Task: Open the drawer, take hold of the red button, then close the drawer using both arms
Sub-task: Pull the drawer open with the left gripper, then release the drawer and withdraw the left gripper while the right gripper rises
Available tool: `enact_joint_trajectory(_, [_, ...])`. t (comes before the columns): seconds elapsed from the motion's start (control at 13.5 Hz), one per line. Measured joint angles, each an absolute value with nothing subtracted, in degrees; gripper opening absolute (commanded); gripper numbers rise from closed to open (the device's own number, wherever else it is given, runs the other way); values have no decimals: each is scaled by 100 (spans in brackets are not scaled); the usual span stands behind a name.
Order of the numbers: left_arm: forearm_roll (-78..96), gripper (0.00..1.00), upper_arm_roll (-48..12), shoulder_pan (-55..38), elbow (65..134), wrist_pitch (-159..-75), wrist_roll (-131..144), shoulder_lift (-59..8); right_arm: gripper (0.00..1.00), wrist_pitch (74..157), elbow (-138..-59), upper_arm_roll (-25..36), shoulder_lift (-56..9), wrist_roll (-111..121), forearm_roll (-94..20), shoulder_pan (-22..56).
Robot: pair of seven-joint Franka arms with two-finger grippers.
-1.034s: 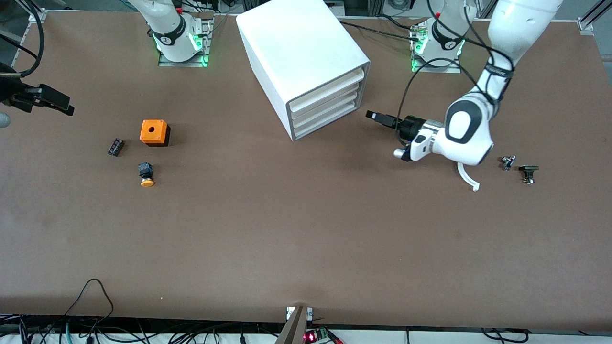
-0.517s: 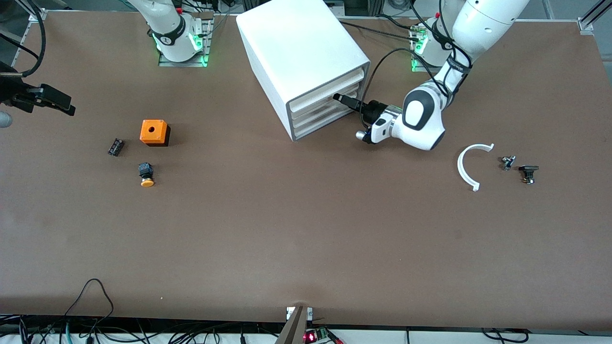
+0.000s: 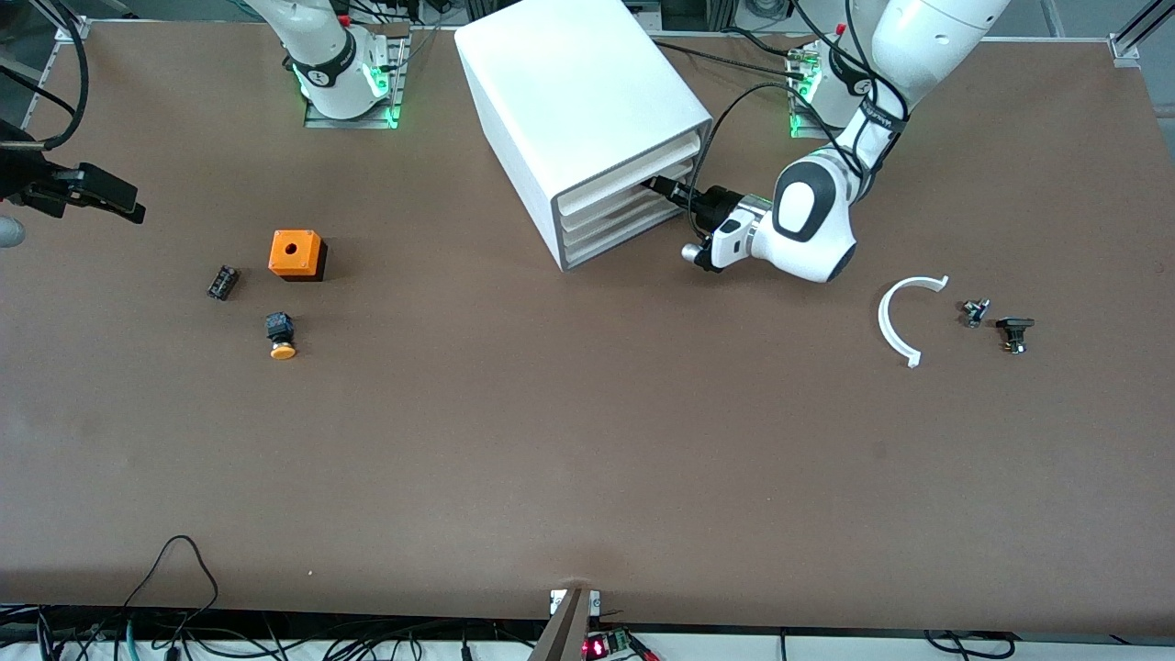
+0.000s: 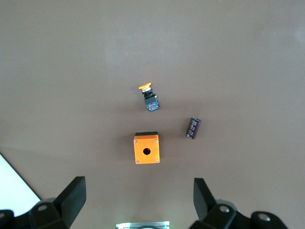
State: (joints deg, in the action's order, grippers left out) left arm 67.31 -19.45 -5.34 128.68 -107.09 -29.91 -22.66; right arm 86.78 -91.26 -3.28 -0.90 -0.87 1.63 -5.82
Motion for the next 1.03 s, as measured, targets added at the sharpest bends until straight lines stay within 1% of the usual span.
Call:
enact_joint_trajectory(0.07, [6604,0,-1857,-428,12822,-10767,-3029,-2189,100,8678,-9126,-327,-91,-87,163,-583])
enact_joint_trajectory(0.22, [6258,0,-1492,-249,12579,-10800,-3085,-2099,100,8678,-9127,-326,-98,-87,162,-583])
enact_joint_trajectory(0.3, [6139,31,-1324,-177,12438,-10795,-3117,-2090,100,8679,-9128,-329,-111,-84,155,-582])
enact_joint_trajectory(0.37, [6081,99,-1240,-112,12331,-10780,-3160,-2090,100,8686,-9129,-342,-132,-68,137,-573])
enact_joint_trajectory(0.59, [5900,100,-1144,-51,12260,-10864,-3145,-2066,100,8752,-9130,-453,-289,-23,103,-331])
enact_joint_trajectory(0.74, [5754,100,-1047,72,12166,-10865,-3137,-1933,100,8897,-9131,-524,-434,-23,30,-84])
enact_joint_trajectory(0.89, [5049,100,-912,170,11900,-10860,-3010,-1712,100,9036,-9130,-535,-564,-24,-456,119])
enact_joint_trajectory(1.03, [4099,100,-855,300,11563,-10848,-2680,-1418,100,9327,-9128,-546,-721,130,-698,321])
